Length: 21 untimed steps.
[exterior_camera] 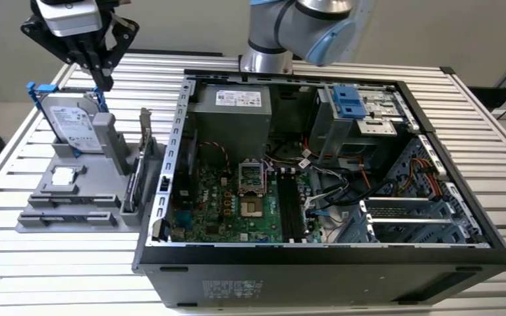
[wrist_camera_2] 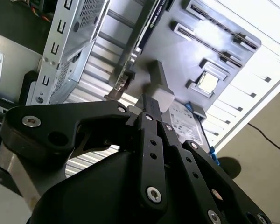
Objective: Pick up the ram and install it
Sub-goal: 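Reach for the ram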
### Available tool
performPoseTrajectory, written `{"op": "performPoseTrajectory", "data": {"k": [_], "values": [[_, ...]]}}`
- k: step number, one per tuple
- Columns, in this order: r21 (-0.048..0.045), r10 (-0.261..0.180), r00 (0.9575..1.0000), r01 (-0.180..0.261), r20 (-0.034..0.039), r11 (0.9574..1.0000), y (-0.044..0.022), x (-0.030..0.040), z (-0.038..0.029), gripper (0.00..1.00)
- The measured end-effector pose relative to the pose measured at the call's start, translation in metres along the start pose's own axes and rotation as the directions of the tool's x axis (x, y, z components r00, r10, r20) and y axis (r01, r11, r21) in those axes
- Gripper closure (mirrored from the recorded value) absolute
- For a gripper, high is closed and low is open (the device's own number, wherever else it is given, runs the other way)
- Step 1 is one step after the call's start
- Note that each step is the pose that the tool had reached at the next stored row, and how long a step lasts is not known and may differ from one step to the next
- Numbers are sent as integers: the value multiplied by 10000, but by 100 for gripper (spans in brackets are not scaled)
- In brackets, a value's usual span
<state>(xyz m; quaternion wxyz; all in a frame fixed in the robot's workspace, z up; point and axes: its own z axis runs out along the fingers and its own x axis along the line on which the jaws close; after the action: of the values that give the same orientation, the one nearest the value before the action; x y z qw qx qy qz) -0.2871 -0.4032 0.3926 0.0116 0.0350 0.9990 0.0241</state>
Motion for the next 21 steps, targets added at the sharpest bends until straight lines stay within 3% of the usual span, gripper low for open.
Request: {"op": "performPoseTrajectory", "data": {"k": [21], "values": [[-3, -94, 10000, 94, 1, 10000, -22, 308, -7, 100]]}}
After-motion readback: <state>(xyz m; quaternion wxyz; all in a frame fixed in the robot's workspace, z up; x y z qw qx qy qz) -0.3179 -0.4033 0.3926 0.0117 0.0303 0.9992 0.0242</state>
